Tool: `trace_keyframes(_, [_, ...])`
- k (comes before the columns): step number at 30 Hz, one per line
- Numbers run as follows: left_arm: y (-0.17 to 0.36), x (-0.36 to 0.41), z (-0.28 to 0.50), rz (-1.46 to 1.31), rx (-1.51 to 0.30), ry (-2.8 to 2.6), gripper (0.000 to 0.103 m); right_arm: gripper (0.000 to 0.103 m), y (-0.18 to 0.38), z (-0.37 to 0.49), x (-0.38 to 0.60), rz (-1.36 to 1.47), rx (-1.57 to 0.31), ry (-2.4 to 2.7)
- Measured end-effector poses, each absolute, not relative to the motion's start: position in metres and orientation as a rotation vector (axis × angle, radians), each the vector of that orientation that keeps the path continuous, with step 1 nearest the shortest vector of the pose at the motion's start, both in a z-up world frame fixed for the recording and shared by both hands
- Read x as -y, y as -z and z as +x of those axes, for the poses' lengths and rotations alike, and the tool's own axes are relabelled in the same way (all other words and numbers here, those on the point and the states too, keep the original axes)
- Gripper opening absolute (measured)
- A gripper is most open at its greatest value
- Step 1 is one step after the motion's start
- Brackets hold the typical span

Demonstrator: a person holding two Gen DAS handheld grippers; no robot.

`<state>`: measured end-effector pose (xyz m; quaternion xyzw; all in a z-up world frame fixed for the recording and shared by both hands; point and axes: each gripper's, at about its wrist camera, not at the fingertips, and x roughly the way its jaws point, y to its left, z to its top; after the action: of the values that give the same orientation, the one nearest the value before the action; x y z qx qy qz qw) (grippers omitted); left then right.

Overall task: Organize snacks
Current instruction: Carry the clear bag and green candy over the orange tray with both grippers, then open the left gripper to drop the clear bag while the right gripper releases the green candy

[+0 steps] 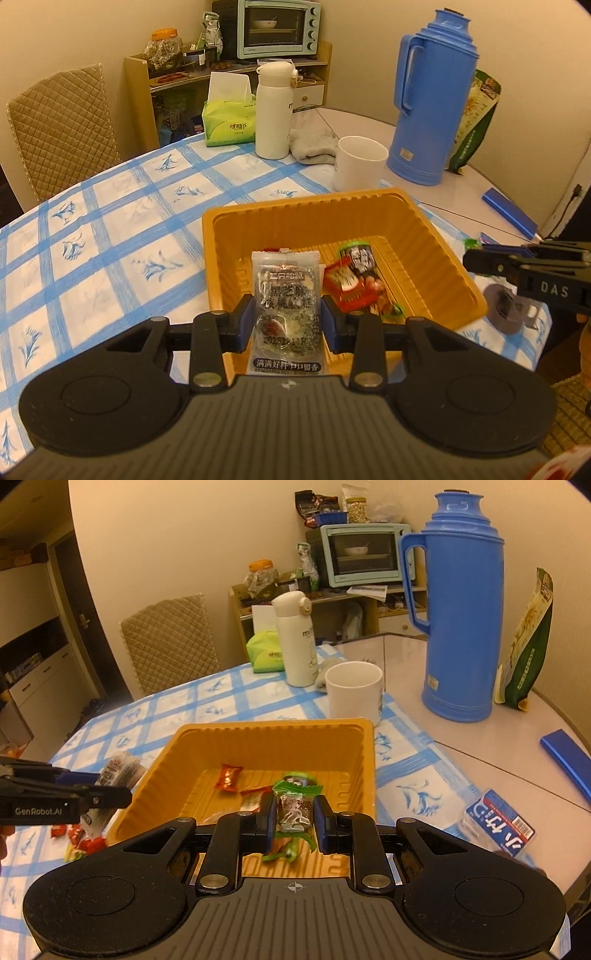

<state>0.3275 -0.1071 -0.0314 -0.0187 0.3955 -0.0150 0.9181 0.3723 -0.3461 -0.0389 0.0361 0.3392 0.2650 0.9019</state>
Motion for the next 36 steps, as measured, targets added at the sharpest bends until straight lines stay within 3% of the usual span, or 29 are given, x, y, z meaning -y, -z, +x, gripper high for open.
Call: trace_keyframes(36, [0.092, 0.11, 0.423, 0.019, -0.95, -0.009, 0.035, 0.022, 0.083, 0.439, 0.333, 0.051, -0.801, -0.502])
